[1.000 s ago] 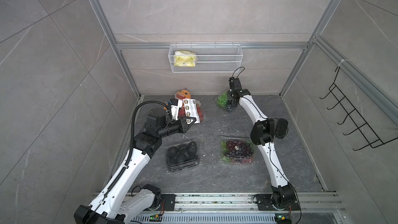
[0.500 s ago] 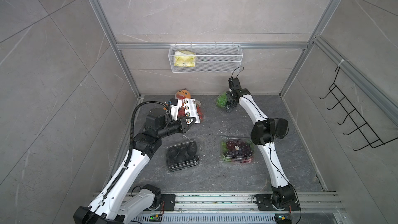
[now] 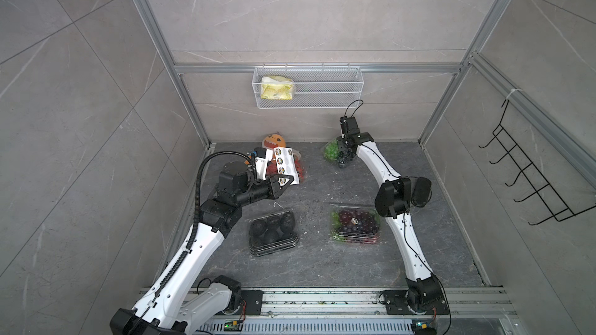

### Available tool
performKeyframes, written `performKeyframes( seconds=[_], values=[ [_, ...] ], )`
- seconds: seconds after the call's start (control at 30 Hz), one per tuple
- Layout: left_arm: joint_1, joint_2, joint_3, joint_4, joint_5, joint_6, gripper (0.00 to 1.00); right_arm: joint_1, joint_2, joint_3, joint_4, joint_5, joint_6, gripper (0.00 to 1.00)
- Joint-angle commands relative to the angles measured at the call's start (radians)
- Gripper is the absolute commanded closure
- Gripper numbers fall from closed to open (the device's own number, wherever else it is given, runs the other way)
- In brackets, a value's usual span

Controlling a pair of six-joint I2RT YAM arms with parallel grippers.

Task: Label fruit boxes
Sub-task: Stick the label on the fruit box.

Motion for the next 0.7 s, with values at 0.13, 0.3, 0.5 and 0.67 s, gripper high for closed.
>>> performKeyframes(
  seconds=[0.13, 0.3, 0.5, 0.67],
  values=[
    [0.008, -0.033, -0.01, 0.046, 0.02, 0.005, 1.0, 0.018, -0.14, -0.039, -0.049, -0.02, 0.048, 0.58],
    [0.008, -0.041, -0.036, 0.081, 0.025, -0.004, 1.0, 0.019, -0.307, -0.209, -0.009, -0.046, 0.102, 0.58],
    [0.008, -0.057, -0.074, 0.14, 0.059, -0.02, 1.0, 0.024, -0.698, -0.704, 0.225, -0.178, 0.239, 0.51],
    [0.01, -0.082, -0.12, 0.232, 0.109, -0.055, 1.0, 0.036, -0.998, -1.07, 0.394, -0.33, 0.38, 0.46]
  ],
)
